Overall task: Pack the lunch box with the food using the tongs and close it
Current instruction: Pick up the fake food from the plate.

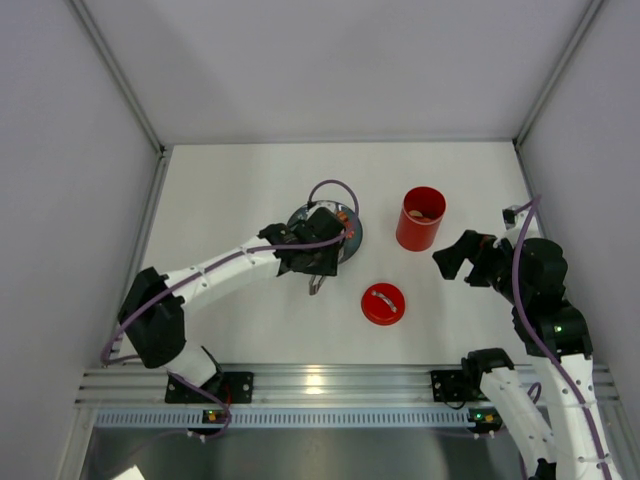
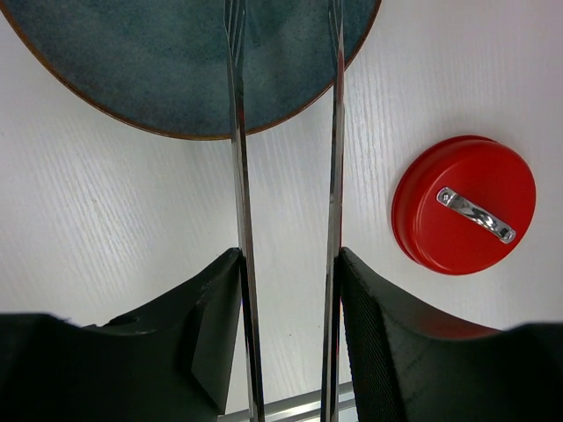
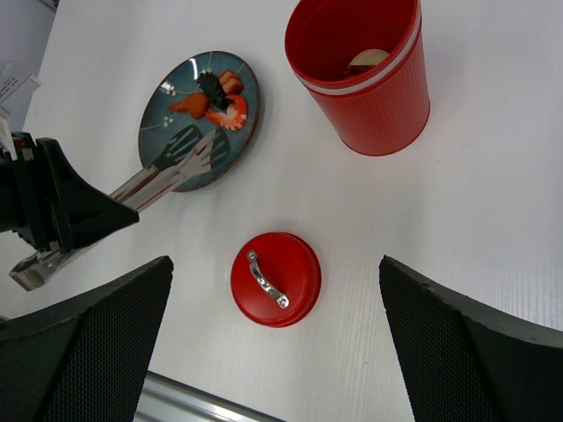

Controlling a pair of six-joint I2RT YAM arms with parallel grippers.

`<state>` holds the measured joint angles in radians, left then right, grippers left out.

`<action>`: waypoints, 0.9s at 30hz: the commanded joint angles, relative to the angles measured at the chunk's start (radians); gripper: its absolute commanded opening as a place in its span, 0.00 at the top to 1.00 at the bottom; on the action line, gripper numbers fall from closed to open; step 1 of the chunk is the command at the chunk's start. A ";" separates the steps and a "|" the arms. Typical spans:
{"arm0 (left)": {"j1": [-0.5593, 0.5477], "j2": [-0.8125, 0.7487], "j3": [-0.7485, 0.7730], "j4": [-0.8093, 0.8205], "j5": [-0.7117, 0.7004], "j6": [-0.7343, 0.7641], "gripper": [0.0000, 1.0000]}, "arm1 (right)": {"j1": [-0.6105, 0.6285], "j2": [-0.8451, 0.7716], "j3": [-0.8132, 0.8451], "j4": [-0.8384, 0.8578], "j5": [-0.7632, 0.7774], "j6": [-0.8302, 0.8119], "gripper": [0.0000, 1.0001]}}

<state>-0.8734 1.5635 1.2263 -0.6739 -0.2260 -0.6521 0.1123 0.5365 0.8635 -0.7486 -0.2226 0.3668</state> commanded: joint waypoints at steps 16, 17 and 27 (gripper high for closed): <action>0.071 0.038 0.064 -0.056 -0.130 -0.012 0.48 | -0.010 0.000 0.005 0.038 -0.009 -0.009 0.01; 0.076 0.043 0.065 -0.053 -0.128 -0.011 0.48 | -0.011 0.002 0.005 0.040 -0.011 -0.009 0.01; 0.094 0.116 0.153 -0.047 -0.107 0.034 0.49 | -0.008 0.006 0.012 0.034 -0.003 -0.016 0.01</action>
<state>-0.7841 1.6695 1.3186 -0.7265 -0.3305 -0.6430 0.1123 0.5388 0.8635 -0.7483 -0.2283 0.3660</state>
